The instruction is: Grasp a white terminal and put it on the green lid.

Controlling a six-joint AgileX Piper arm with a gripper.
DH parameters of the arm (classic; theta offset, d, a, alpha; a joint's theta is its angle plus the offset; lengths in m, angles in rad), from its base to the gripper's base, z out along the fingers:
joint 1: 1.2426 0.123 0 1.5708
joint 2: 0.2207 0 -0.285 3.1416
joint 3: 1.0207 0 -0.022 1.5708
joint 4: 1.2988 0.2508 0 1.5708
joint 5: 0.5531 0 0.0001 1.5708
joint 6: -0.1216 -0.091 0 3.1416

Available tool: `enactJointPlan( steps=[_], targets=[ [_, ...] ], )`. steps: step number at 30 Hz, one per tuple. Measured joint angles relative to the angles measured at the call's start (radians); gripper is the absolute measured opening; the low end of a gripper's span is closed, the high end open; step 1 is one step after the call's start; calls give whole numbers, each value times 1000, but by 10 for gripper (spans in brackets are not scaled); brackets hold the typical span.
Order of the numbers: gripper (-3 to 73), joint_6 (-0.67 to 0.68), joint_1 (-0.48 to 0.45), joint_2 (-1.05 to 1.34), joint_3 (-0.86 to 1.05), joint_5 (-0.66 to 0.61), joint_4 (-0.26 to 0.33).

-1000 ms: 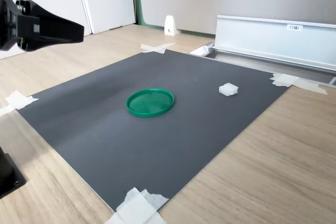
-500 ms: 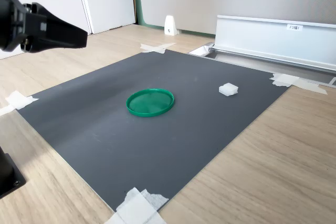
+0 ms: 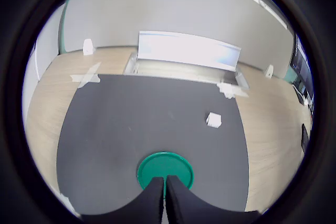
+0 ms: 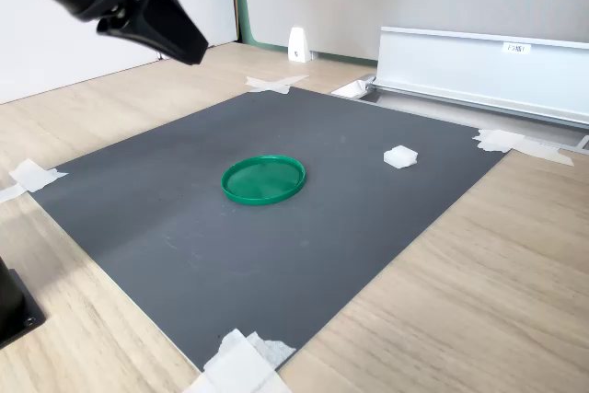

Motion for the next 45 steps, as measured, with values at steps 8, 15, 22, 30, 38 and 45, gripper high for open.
enactJointPlan(
  steps=[8, 15, 22, 30, 38, 45],
  targets=[
    [-9, 25, 0, -213, -211, -161, -12],
    [54, 231, -53, -355, -345, -315, 48],
    [361, 418, -211, -441, -409, -345, 105],
    [636, 269, -268, -565, -580, -402, 106],
    [651, 189, -273, -650, -735, -491, 113],
    [653, 76, -280, -803, -770, -489, 84]
  ],
)
